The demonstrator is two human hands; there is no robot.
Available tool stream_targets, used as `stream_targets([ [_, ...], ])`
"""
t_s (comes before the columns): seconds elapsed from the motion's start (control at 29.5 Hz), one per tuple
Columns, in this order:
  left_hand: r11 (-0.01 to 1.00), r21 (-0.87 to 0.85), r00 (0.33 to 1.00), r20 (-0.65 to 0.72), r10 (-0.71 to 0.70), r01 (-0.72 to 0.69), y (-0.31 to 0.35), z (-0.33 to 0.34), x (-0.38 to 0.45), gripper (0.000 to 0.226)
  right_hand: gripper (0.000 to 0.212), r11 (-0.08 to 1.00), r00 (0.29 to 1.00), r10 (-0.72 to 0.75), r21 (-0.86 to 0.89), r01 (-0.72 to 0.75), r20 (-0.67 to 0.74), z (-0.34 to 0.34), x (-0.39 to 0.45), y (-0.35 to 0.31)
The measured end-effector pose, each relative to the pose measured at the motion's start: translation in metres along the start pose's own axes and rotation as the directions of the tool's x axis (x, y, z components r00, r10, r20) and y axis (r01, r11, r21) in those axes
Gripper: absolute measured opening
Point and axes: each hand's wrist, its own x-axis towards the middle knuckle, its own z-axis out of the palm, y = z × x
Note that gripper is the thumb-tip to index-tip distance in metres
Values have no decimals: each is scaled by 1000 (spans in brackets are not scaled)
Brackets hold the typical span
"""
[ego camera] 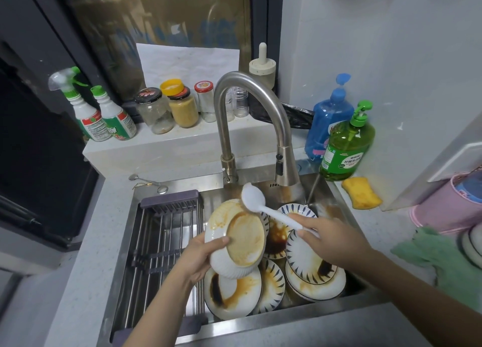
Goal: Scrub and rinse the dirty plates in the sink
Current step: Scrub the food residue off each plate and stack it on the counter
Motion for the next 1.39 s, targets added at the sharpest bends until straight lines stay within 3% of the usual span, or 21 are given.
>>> stream_targets([
  [0.1, 991, 131, 1000, -13, 15, -13, -1, 6, 1, 77, 40, 998, 999, -36, 44, 36, -1, 4, 4, -9],
  [0.2, 984, 176, 999, -22, 32, -28, 1, 3, 0, 62, 38, 989, 997, 80, 126, -80, 5, 5, 14, 2],
  [0.27, 974, 223, 999, -29, 41, -34, 2, 1, -1, 62, 39, 986, 996, 89, 135, -93, 29, 3, 13, 4],
  [0.41, 935, 349, 997, -36, 74, -57, 2, -4, -3, 63, 40, 987, 991, -27, 162, 5, 131, -6, 4, -10],
  [0.54, 905, 422, 998, -15, 62, -50, 0, -3, -4, 58, 38, 985, 989, 102, 125, -116, 107, -13, 16, 3],
  [0.71, 873, 484, 996, -28, 89, -64, 4, -7, -3, 55, 39, 990, 987, 12, 137, -33, 158, -14, 7, -4],
  [0.88, 917, 395, 998, -14, 63, -52, 3, -4, -3, 62, 39, 990, 992, 71, 118, -84, 104, -15, 12, 1],
  [0.98, 969, 242, 998, -22, 55, -48, 5, -4, -3, 75, 39, 987, 991, 6, 157, -26, 131, -9, 6, -8],
  [1.09, 997, 72, 999, 1, 43, -43, 3, -4, -5, 88, 39, 986, 991, 79, 135, -93, 106, -9, 13, 7],
  [1.15, 999, -3, 999, 4, 48, -48, 2, -4, -5, 80, 40, 985, 987, 103, 127, -118, 125, -8, 14, 12],
  [1.26, 997, -57, 998, -26, 56, -58, 3, 0, -7, 41, 39, 978, 990, 43, 198, -69, 133, -7, 12, 3],
  [1.39, 991, -105, 996, -36, 84, -88, 6, 3, -8, 35, 37, 961, 987, 102, 245, -130, 124, -6, 20, 15],
])
